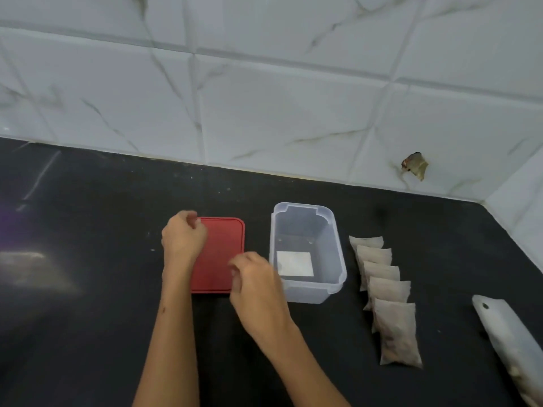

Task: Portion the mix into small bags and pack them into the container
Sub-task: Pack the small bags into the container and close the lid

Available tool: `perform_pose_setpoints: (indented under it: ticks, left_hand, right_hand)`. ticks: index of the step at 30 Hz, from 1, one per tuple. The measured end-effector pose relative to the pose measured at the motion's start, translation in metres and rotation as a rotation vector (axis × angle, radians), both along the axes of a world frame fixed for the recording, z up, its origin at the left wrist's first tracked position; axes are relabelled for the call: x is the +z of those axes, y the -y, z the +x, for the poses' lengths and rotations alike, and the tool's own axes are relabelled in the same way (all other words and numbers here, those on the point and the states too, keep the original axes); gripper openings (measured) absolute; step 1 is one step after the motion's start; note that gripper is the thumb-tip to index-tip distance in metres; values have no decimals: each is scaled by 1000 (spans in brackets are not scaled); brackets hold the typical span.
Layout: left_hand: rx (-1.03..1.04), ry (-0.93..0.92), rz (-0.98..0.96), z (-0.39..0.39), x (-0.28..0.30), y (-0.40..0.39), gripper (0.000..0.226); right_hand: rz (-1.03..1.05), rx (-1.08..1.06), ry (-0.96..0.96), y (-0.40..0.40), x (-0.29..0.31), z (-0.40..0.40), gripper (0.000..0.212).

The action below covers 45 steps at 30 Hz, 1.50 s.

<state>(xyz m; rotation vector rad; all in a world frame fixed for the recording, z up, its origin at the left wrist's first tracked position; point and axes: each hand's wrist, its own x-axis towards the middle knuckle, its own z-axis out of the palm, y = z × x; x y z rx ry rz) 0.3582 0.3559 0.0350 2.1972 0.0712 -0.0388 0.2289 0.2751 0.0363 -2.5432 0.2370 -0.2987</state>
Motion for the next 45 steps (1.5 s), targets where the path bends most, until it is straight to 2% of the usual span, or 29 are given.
perform_pose_setpoints:
  ticks: [2,4,7,10,12,16,20,24,27,30,32,34,37,39,43,45]
  left_hand:
    - [-59,112,-138,-14,17,25,31]
    - [-145,158,-369,-36,32,58,25]
    - [-293,98,-677,-87,53,111,19]
    - [-450,-38,-827,-148,60,169,15]
    - [-572,-192,-823,-192,57,203,13]
    - [-719,-570,-693,-277,39,254,15]
    - [-722,-762,-519,-330,6,289,16]
    - [-650,-853,-440,-366,-9,313,25]
    - [-568,-837,-399,-378,-21,327,26]
    - [-501,-795,-383,-382,-26,335,48]
    - [-479,-785,-388,-382,-28,336,54]
    - [-448,-779,-401,-381,-30,336,48]
    - [-446,-759,-414,-380,-31,334,18]
    - [-459,-762,-466,-380,-33,333,24]
    - [-431,-738,-586,-370,-27,322,13]
    - [-456,-664,-592,-358,-21,314,11]
  right_hand:
    - [74,-85,136,19,25,-15,24]
    - [95,-183,220,47,46,-35,22]
    - [90,-349,242,98,62,-74,23]
    - [143,-553,305,155,62,-123,21]
    - [167,-698,292,193,57,-160,19]
    - [190,-953,117,251,39,-228,25]
    - [215,-1128,-168,284,16,-273,33]
    - [290,-1133,-345,306,-3,-294,32]
    - [293,-1091,-408,315,-15,-298,31]
    - [231,-1081,-424,318,-27,-298,32]
    - [191,-1080,-435,320,-32,-298,34]
    - [201,-1065,-456,322,-35,-299,35]
    - [295,-1012,-455,328,-36,-301,24]
    - [443,-951,-362,331,-34,-300,14]
    - [602,-801,-231,329,-21,-294,10]
    - [671,-758,-140,323,-13,-287,9]
